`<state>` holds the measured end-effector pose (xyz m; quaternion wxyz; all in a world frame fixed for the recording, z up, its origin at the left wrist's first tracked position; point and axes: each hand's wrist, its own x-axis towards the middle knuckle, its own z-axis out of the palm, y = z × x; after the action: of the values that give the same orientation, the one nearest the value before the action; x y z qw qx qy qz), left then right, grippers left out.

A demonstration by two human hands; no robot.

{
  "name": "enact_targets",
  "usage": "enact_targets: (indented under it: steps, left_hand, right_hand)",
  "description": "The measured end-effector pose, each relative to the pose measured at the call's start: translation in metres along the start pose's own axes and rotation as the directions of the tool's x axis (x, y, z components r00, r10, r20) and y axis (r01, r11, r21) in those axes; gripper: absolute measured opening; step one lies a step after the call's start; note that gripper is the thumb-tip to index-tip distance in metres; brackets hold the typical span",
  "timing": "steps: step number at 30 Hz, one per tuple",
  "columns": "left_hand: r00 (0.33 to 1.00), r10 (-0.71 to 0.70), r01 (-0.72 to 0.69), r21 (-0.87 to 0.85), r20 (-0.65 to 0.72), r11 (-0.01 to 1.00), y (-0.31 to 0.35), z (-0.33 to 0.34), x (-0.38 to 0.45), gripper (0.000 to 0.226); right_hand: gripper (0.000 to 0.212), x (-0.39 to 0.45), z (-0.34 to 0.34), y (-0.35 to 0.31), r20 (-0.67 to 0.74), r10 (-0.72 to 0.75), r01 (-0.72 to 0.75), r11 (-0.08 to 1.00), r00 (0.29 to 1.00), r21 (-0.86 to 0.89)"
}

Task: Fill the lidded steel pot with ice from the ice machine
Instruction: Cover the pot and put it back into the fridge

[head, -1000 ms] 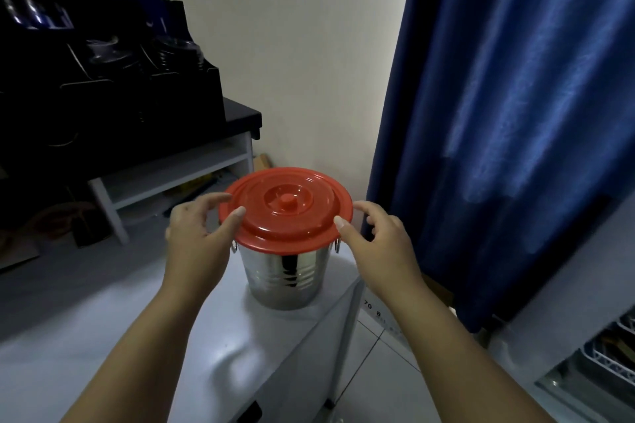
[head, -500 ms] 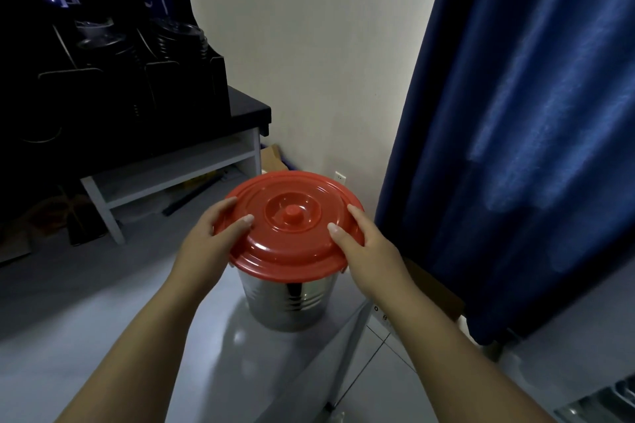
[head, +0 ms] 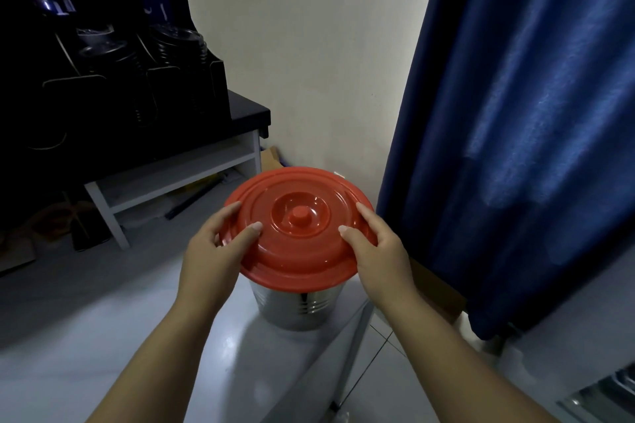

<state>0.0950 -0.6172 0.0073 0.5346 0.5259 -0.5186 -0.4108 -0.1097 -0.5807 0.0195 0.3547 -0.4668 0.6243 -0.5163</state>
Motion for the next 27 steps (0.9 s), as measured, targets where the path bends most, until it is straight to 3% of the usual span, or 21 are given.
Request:
enact_targets:
  steps: [8, 17, 27]
  left_hand:
    - [0.995, 0.087, -0.084, -0.054, 0.052, 0.995, 0.023, 0.008, -0.04, 0.046]
    - [0.974, 0.065, -0.045, -0.097, 0.218, 0.994, 0.027, 0.035, -0.095, 0.046]
    - [0.872, 0.028, 0.031, -0.112, 0.488, 0.993, 0.023, 0.092, -0.148, 0.054]
  right_hand:
    - [0.052, -0.033, -0.03, -0.005, -0.112, -0.044, 0.055, 0.995, 0.993, 0.089]
    - [0.05, -0.101, -0.081, 0.013, -0.322, 0.009, 0.018, 0.997, 0.947, 0.08]
    - [0.053, -0.176, -0.143, 0.04, -0.529, 0.098, -0.051, 0.993, 0.843, 0.104]
